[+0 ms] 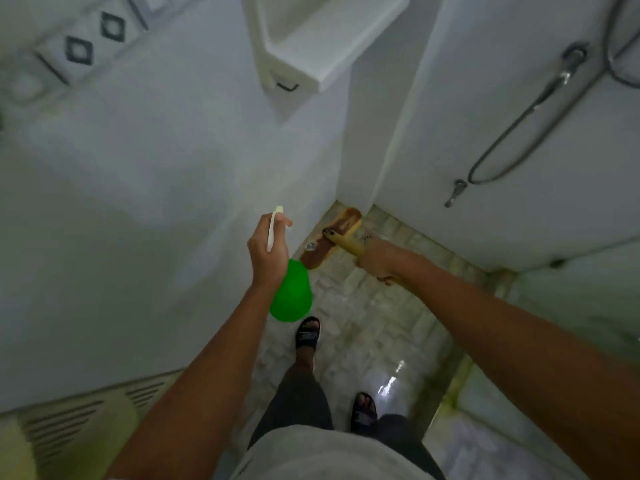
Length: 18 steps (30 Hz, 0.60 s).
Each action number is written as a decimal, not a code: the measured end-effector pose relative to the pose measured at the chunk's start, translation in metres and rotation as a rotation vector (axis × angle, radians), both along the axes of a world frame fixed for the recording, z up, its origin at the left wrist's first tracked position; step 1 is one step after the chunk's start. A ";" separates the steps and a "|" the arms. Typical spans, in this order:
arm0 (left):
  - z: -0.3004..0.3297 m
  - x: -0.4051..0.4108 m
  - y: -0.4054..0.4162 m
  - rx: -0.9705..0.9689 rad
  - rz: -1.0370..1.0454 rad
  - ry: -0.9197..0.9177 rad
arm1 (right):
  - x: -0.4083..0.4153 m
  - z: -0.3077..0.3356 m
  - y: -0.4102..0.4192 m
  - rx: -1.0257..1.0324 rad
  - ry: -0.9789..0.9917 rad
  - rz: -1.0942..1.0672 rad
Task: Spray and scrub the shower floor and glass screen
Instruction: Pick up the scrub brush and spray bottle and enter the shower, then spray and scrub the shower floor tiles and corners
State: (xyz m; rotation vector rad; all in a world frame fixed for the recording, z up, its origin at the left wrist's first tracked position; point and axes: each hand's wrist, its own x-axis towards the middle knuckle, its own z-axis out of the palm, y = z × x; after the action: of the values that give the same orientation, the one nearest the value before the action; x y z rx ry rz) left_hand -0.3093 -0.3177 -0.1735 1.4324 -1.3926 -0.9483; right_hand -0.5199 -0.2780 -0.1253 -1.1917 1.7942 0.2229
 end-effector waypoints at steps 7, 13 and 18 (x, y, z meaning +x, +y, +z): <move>-0.135 -0.044 -0.079 0.117 -0.299 -0.048 | -0.024 -0.130 -0.001 0.026 -0.105 -0.523; -0.294 -0.056 -0.112 0.127 -0.400 -0.088 | -0.022 -0.299 0.007 0.054 -0.177 -0.751; -0.455 -0.051 -0.124 0.146 -0.417 -0.108 | -0.023 -0.455 0.013 0.090 -0.192 -0.831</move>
State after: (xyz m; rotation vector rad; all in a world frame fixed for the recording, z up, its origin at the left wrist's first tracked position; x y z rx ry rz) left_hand -0.3600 -0.4414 -0.6285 1.3389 -1.7761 -1.2719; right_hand -0.5432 -0.2650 -0.5803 -0.3195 1.9240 -0.2834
